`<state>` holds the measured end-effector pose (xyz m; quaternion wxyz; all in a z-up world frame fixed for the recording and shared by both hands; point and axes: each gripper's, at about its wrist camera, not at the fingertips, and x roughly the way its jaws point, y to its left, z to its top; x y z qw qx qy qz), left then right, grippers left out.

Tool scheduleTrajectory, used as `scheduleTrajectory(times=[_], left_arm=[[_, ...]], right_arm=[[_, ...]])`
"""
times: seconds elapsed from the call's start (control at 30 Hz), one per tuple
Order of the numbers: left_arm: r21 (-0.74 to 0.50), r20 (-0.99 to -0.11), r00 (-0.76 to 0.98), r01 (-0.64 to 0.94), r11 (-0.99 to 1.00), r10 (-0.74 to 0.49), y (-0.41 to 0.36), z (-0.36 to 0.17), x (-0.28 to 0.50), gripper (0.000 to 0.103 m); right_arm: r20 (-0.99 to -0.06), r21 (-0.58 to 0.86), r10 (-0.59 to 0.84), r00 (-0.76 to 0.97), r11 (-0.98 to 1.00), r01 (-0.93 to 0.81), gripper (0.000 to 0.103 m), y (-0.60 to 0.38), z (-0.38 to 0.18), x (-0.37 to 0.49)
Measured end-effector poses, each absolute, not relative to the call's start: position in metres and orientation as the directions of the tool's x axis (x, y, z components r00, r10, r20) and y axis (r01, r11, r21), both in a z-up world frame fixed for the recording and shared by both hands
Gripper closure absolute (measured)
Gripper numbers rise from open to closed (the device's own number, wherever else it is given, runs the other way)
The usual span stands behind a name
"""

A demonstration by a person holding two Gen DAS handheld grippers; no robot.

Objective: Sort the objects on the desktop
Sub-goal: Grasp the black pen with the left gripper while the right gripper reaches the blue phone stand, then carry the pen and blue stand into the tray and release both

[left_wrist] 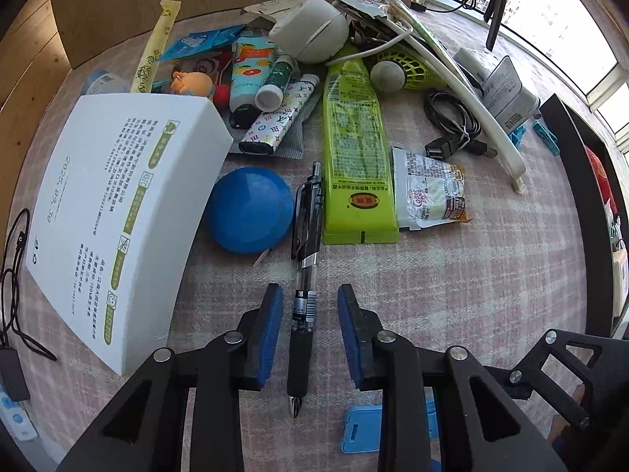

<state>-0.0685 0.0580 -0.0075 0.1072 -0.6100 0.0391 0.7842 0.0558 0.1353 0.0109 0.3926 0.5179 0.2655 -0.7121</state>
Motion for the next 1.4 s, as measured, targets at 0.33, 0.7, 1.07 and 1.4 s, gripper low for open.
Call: scheduleTrajectory(times=[0.33, 0.7, 1.07, 1.4], left_arm=[[-0.073, -0.958, -0.259, -0.212, -0.975, 0.127, 0.046, -0.014, -0.069, 0.092], [-0.123, -0.945, -0.286, -0.144, -0.982, 0.16, 0.039, -0.014, -0.007, 0.093], [-0.149, -0.932, -0.311, -0.141, -0.979, 0.186, 0.063, -0.001, 0.024, 0.093], [-0.187, -0.899, -0.334, -0.292, -0.938, 0.283, 0.154, 0.051, -0.016, 0.093]], right_arm=[[-0.943, 0.022, -0.288, -0.166, -0.553, 0.833, 0.067, 0.147, 0.015, 0.048], [-0.931, 0.076, -0.303, -0.203, -0.705, 0.705, 0.067, 0.207, 0.026, 0.031], [-0.88, 0.14, -0.323, -0.348, -0.877, 0.46, 0.068, 0.282, 0.065, 0.027], [-0.837, 0.145, -0.227, -0.498, -0.969, 0.198, 0.067, 0.382, 0.091, 0.025]])
